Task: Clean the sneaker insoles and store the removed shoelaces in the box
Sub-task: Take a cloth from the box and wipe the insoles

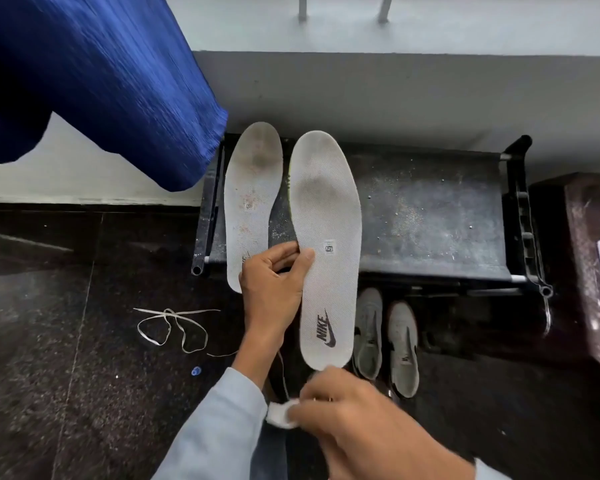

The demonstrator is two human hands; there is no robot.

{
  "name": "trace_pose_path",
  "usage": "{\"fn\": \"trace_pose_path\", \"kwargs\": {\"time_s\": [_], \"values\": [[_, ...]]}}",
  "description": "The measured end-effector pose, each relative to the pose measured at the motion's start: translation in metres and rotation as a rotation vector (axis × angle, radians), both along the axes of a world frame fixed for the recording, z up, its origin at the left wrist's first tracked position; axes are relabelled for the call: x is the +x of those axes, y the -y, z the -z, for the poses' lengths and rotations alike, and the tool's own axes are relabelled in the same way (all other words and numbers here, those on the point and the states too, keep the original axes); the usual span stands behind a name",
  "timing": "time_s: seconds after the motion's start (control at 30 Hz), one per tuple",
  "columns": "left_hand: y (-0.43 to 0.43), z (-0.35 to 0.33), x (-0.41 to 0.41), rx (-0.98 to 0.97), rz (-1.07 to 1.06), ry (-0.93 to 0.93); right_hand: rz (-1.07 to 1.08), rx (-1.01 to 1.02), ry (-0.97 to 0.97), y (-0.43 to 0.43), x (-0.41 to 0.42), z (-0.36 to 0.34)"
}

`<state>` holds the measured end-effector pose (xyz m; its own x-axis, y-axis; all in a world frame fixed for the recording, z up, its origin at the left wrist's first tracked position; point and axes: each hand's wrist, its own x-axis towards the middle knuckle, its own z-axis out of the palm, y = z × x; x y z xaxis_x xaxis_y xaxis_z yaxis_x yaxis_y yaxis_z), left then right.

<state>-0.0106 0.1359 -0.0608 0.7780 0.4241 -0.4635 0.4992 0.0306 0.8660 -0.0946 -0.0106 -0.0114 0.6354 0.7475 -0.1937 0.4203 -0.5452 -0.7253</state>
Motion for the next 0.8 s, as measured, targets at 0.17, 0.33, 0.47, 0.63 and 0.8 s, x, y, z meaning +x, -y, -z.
{"fn": "trace_pose_path", "kwargs": {"time_s": [0.17, 0.33, 0.47, 0.63, 0.8], "values": [[-0.002, 0.003, 0.001, 0.008, -0.013, 0.005, 0.415, 0.197, -0.014, 0.011, 0.017, -0.013], [0.000, 0.005, 0.000, 0.009, 0.016, 0.017, 0.666, 0.190, 0.253, 0.011, 0.075, -0.009], [0.001, 0.005, 0.003, 0.002, -0.013, 0.002, 0.299, -0.071, 0.237, 0.004, 0.071, 0.015], [-0.006, 0.007, 0.010, 0.076, 0.009, 0.016, 0.422, 0.178, -0.134, 0.011, 0.038, 0.001], [-0.011, 0.008, 0.013, 0.012, -0.012, 0.001, 0.906, 0.075, 0.021, 0.032, 0.082, 0.016]]}}
